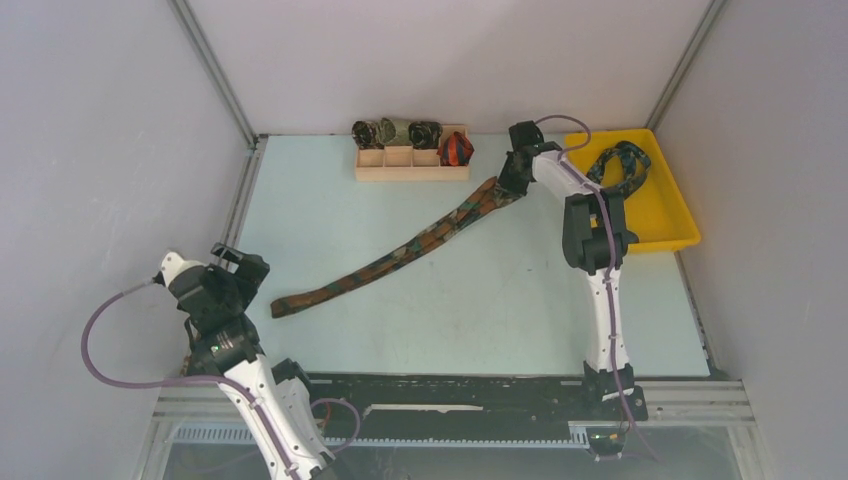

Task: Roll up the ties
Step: Flatten out the tie at the center of the board.

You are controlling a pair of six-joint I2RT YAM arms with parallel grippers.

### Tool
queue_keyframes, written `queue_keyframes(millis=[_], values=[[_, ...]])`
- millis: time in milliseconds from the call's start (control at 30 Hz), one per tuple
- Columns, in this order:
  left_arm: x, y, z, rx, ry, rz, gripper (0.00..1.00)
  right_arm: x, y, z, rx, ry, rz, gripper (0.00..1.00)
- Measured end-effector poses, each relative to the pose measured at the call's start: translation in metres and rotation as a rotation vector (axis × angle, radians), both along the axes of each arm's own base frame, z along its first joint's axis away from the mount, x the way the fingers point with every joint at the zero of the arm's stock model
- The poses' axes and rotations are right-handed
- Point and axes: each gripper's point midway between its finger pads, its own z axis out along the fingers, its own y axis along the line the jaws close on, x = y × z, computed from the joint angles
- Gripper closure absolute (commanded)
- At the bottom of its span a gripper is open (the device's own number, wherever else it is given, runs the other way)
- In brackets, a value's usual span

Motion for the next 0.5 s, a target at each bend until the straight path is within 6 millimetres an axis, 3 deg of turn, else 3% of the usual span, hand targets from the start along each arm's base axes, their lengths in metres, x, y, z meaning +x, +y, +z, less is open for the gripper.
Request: queue_keyframes(millis=[300, 500], values=[[0.002, 0.001, -0.004, -0.013, 0.018, 0.000, 0.03, 0.055, -0.037, 0.005, -0.005, -0.046, -0.054, 0.72], [0.002, 0.002, -0.005, -0.016, 0.022, 0.000, 0.03, 0.061, -0.052, 0.014, -0.009, -0.073, -0.053, 0.66]])
